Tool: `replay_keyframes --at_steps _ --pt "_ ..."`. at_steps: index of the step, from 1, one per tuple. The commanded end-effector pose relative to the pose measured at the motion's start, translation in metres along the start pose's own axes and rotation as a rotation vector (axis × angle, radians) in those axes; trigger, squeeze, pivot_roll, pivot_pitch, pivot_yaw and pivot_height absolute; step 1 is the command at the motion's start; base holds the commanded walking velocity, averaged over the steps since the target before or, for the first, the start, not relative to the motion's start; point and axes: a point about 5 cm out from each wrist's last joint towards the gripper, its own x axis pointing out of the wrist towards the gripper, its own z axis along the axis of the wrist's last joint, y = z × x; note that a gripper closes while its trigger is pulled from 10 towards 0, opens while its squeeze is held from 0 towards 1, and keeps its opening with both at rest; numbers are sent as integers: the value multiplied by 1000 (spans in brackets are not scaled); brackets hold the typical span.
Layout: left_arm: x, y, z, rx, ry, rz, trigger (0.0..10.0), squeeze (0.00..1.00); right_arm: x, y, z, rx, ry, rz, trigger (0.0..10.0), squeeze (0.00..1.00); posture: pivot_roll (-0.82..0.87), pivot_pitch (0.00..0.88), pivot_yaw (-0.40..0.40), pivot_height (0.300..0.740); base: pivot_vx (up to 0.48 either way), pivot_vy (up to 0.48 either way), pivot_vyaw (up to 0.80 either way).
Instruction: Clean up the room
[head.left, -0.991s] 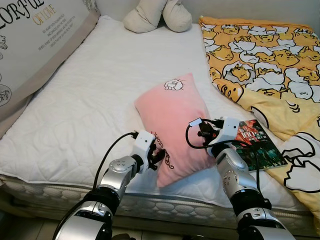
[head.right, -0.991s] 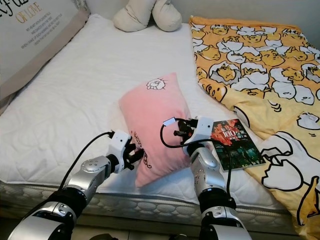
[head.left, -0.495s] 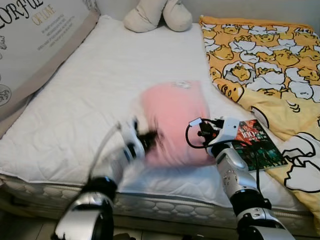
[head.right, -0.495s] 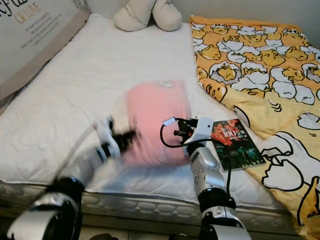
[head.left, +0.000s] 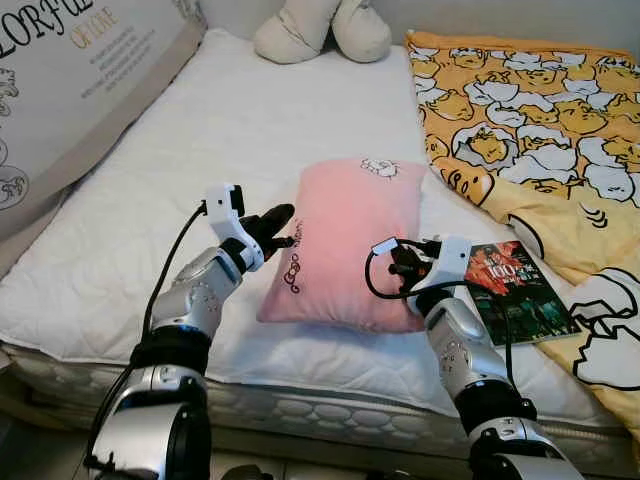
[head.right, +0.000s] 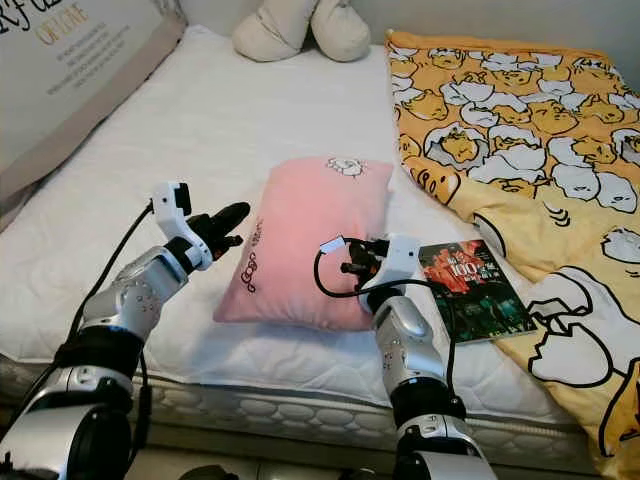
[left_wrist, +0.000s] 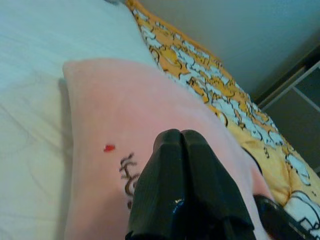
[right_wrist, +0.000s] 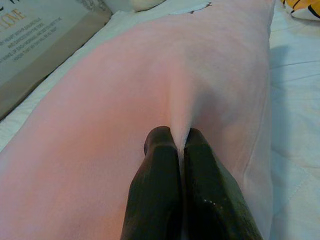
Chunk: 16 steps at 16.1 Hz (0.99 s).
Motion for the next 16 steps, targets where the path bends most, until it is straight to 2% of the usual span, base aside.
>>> replay_keyframes --at_steps 1,2,3,4,7,9,10,12,16 --pt "-2 -1 -3 8 26 -11 0 0 -2 -2 0 0 -4 -5 0 0 55 0 18 740 0 0 0" --pt "-4 -1 -13 50 82 3 3686 0 -2 -4 1 -2 -5 -9 0 0 53 0 18 740 0 0 0" --pt "-5 2 -18 97 115 37 10000 0 -2 -5 2 -3 -7 -12 0 0 52 0 17 740 0 0 0" --pt "-6 4 -18 116 114 55 10000 1000 -2 -6 2 -4 -8 -13 0 0 50 0 17 740 0 0 0" --pt "-5 8 -2 57 72 100 10000 1000 -3 -6 2 -7 -8 -14 0 0 49 4 17 740 0 0 0" --pt "-3 19 9 -101 84 192 10000 1000 -4 -7 0 -7 -4 -17 0 0 45 6 17 740 0 0 0" --pt "-3 21 11 -124 95 206 10000 1000 -5 -8 0 -7 -4 -18 0 0 44 7 17 740 0 0 0" --pt "-4 26 10 -116 125 228 10000 1000 -6 -8 0 -7 -4 -21 0 0 42 8 18 740 0 0 0" --pt "-6 32 -8 -114 219 283 10000 1000 -9 -8 -2 -11 -6 -22 0 0 32 26 22 740 0 0 0"
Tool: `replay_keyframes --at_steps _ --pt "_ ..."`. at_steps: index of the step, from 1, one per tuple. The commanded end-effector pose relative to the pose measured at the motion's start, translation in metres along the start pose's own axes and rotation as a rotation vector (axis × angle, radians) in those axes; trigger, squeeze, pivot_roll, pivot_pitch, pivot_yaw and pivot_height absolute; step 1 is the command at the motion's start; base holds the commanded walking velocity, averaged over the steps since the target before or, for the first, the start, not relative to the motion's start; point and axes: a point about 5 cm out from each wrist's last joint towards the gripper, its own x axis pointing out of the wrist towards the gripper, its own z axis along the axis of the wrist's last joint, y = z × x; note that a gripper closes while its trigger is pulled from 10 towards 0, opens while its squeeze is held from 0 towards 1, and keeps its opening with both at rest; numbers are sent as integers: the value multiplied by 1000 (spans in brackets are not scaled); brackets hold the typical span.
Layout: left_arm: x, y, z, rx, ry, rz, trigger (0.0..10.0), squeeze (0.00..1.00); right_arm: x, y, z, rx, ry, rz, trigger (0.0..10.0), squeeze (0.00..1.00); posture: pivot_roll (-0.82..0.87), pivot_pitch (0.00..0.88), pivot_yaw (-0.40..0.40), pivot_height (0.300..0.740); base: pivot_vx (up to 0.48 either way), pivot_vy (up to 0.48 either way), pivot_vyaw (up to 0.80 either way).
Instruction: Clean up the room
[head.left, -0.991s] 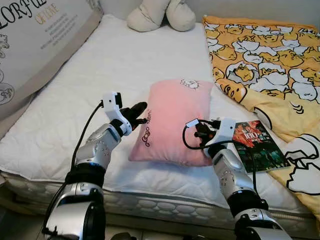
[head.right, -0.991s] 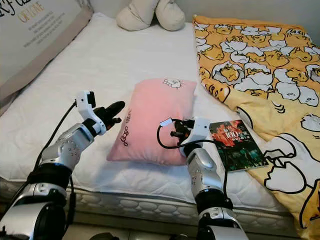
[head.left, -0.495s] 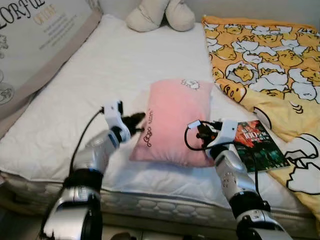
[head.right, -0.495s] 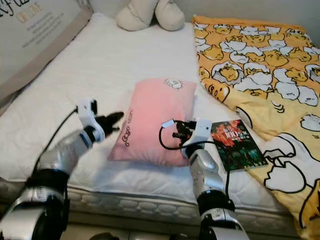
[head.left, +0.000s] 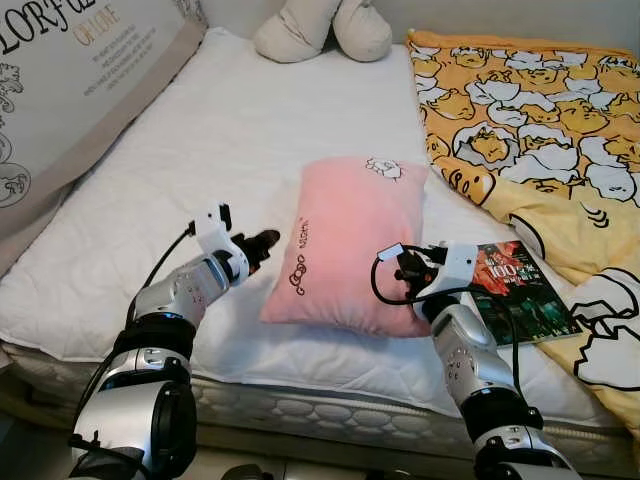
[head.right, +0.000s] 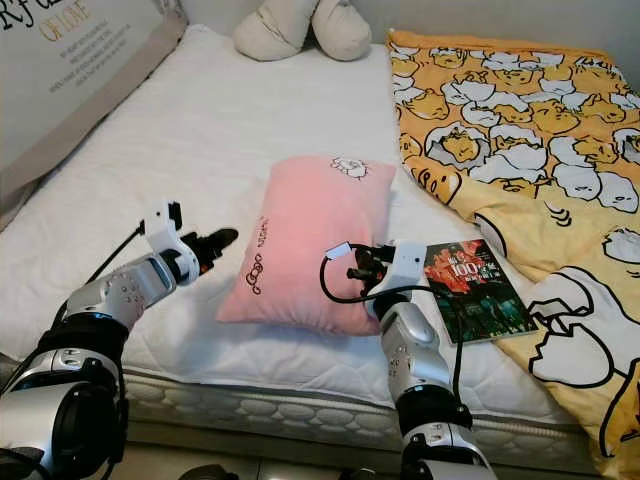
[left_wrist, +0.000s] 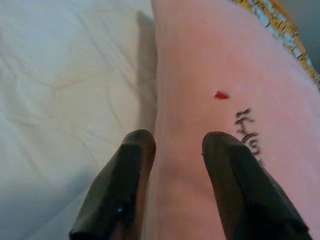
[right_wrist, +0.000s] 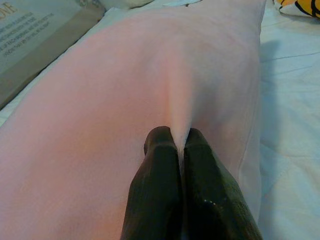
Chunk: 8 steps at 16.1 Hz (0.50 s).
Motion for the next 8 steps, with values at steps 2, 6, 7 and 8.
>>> replay_keyframes --at_steps 2,6,7,8 --pt "2 -2 2 27 13 3 10000 1000 -3 3 2 -20 -17 11 0 0 25 28 22 740 0 0 0" --pt "2 -4 9 77 -19 -8 10000 1000 -5 4 5 -49 -28 21 0 0 23 17 21 740 0 0 0" --pt "2 -3 8 74 -14 -11 10000 1000 -5 4 5 -50 -29 22 0 0 23 17 20 740 0 0 0" --pt "2 -4 1 73 10 -16 10000 1000 -4 6 7 -60 -31 29 0 0 24 10 18 740 0 0 0"
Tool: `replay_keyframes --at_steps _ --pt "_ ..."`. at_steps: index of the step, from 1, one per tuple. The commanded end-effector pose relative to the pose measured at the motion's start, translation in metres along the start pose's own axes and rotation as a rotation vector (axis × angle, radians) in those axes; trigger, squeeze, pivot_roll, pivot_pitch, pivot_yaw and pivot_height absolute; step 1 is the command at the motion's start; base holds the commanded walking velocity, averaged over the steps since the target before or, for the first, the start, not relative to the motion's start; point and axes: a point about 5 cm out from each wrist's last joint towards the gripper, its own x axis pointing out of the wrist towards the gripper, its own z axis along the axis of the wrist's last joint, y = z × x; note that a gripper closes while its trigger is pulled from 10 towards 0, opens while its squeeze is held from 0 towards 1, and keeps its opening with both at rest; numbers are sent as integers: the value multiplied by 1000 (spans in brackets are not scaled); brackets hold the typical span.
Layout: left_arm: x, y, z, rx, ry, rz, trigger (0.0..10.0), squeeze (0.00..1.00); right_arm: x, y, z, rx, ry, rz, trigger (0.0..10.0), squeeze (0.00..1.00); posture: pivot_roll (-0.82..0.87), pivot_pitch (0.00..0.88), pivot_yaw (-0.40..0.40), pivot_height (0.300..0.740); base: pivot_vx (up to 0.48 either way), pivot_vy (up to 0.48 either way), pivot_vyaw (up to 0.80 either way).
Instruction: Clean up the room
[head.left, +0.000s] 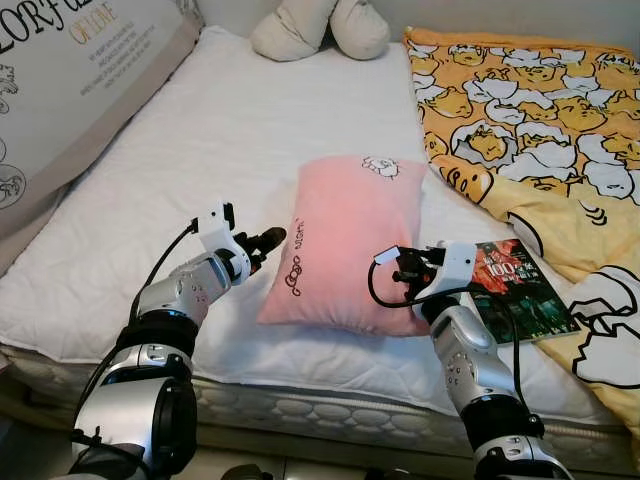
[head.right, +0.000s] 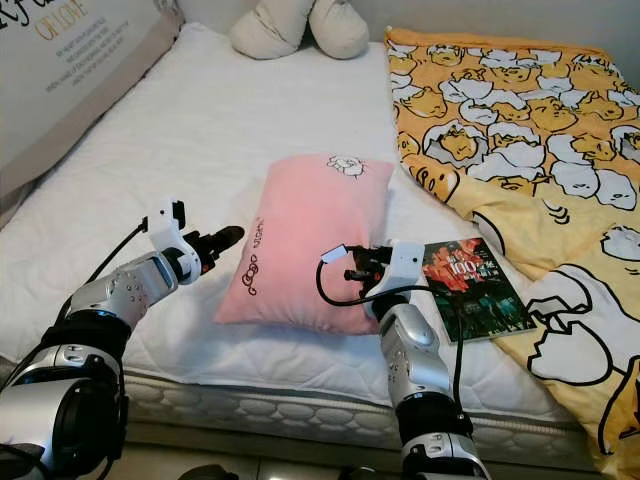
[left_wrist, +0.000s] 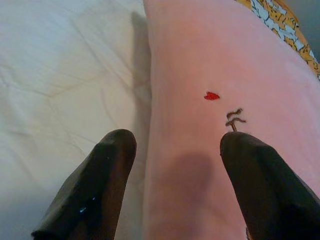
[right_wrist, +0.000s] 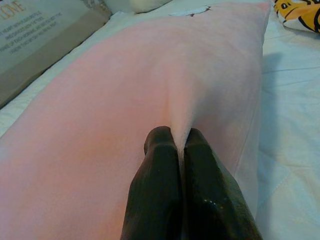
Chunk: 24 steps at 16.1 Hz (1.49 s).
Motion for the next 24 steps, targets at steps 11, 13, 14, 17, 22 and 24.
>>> replay_keyframes --at_steps 11,13,14,17,22,24 --pt "-1 2 7 65 -1 14 10000 1000 -12 2 4 -349 -48 76 0 0 26 0 18 740 0 0 0" --pt "1 0 3 71 17 5 10000 1000 -15 -1 1 -350 -47 59 0 0 24 0 23 740 0 0 0" --pt "2 2 -1 56 28 12 10000 1000 -16 -2 1 -350 -49 58 0 0 24 0 24 740 0 0 0" --pt "2 6 -5 77 40 25 10000 1000 -16 -5 3 -331 -55 43 0 0 19 0 20 740 0 0 0" --pt "-3 -7 19 670 -205 29 10000 0 -10 -9 10 -211 -67 9 0 0 22 0 27 740 0 0 0" --pt "-6 -11 9 901 -232 20 10000 0 -8 -9 11 -166 -70 1 0 0 20 0 28 740 0 0 0"
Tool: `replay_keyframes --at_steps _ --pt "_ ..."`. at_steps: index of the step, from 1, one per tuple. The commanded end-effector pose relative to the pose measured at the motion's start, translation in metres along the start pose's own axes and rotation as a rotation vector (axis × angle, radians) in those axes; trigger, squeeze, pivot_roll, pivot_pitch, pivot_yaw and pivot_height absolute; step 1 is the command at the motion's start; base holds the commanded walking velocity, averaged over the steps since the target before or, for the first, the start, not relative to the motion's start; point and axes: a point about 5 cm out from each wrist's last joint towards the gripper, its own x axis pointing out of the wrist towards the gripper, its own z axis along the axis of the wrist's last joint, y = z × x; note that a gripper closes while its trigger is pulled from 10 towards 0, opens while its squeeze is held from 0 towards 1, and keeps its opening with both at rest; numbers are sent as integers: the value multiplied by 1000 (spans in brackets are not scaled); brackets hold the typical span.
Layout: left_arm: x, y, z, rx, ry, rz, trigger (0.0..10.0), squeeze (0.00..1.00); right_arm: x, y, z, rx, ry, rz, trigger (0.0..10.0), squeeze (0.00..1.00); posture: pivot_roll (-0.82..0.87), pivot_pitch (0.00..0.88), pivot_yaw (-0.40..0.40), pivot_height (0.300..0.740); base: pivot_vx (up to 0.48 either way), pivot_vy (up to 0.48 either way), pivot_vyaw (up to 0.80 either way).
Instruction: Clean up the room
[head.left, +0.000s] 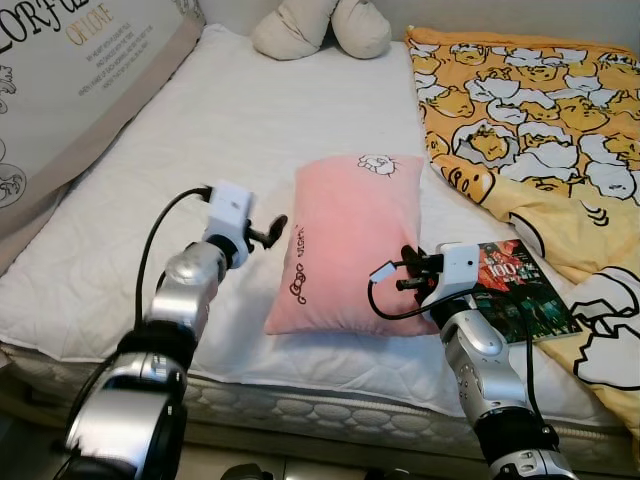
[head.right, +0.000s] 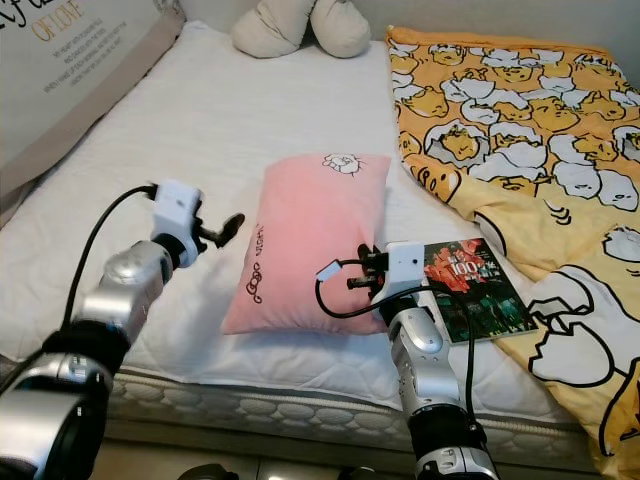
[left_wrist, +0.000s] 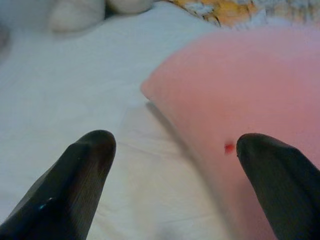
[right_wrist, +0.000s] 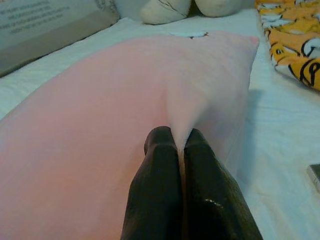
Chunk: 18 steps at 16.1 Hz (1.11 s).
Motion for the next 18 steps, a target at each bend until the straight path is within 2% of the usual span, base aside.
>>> replay_keyframes --at_steps 1,2,4,5,6,9,12,14,15,16,17,18 --pt "-4 -9 -9 213 10 -37 10000 0 3 -4 4 46 -8 -17 0 0 17 0 29 740 0 0 0" --pt "-6 -12 -13 322 13 -57 10000 0 3 -4 4 51 -6 -16 0 0 16 0 30 740 0 0 0" --pt "-10 -14 -16 673 -17 -70 10000 0 2 -6 5 52 -4 -19 0 0 10 0 32 740 0 0 0" --pt "-11 -10 -13 825 -57 -38 10000 0 1 -8 5 53 -3 -26 0 0 8 0 33 740 0 0 0" --pt "-11 -1 -8 846 -86 32 10000 0 0 -10 5 56 -1 -29 0 0 7 0 34 740 0 0 0" --pt "-7 -8 -4 850 -124 4 10000 0 4 -6 6 64 -2 -22 0 0 5 0 36 740 0 0 0" --pt "-2 -9 -1 679 -117 34 10000 0 9 0 9 89 -6 8 0 0 1 0 37 740 0 0 0" --pt "-1 -2 -1 391 -83 108 10000 0 8 1 9 90 -6 8 0 0 3 0 35 740 0 0 0" --pt "-2 6 -4 174 -60 182 10000 0 7 0 8 82 -6 1 0 0 3 0 34 740 0 0 0" --pt "-3 12 -5 24 -57 237 10000 0 6 -2 7 77 -6 -5 0 0 5 0 33 740 0 0 0" --pt "-4 15 -5 -39 -64 263 10000 0 6 -2 7 77 -6 -7 0 0 6 0 32 740 0 0 0" --pt "-5 19 -5 -142 -83 312 10000 0 6 -3 7 74 -4 -8 0 0 10 0 26 740 0 0 0"
